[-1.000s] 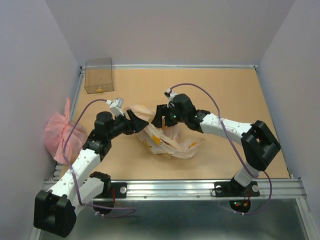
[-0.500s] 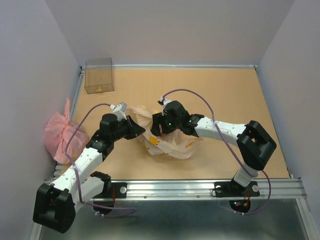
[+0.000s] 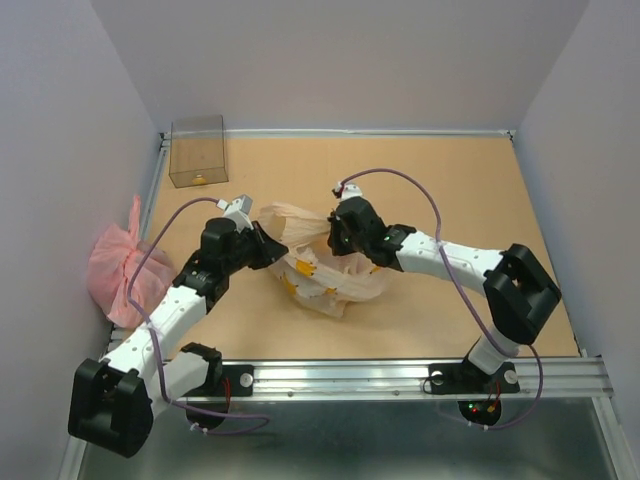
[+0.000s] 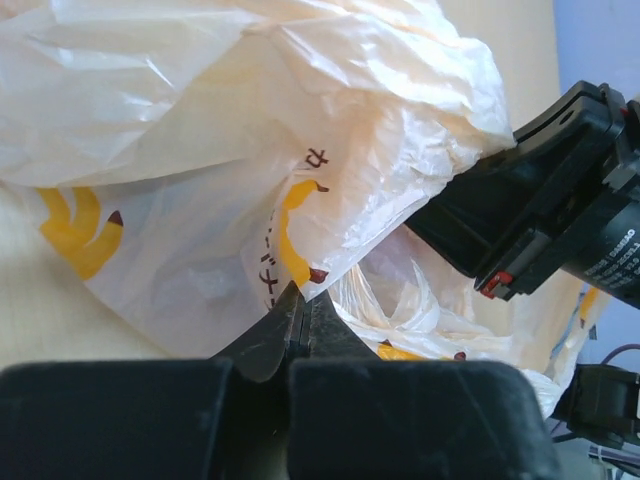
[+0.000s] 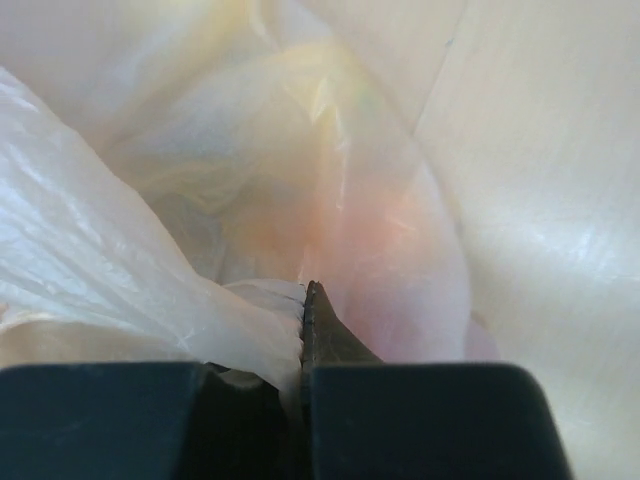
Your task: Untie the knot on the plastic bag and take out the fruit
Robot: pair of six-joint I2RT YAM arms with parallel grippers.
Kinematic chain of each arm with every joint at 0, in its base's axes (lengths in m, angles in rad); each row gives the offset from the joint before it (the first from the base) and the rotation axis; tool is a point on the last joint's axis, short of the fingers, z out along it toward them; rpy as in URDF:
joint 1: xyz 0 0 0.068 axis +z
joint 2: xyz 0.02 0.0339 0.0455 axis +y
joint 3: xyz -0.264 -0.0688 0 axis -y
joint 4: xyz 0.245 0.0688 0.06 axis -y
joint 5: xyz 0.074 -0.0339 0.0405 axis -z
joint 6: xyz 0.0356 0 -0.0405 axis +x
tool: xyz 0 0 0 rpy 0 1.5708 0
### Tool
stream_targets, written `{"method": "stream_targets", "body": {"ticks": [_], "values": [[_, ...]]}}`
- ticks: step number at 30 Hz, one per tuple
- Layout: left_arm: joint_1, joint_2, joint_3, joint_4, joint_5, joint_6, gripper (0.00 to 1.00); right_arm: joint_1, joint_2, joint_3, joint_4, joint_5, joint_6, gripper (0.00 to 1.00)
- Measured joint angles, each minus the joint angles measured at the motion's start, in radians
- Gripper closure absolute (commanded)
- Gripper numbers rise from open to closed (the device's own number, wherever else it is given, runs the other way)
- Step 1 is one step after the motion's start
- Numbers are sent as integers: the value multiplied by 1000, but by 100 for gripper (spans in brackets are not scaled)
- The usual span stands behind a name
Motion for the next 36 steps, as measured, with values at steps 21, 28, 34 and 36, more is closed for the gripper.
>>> {"method": "stream_targets", "body": {"ticks": [21, 28, 34, 36], "values": [[90, 177, 150, 28, 92, 78, 100, -185, -178, 175, -138, -173, 2, 43], [90, 148, 140, 56, 105, 64, 100, -45, -155, 191, -144, -224, 53, 41], [90, 58, 47, 60, 100, 40, 100, 50, -155, 177, -144, -252, 108, 41], [90, 35, 19, 48, 95, 39, 100, 54, -154, 156, -146, -256, 124, 41]]}}
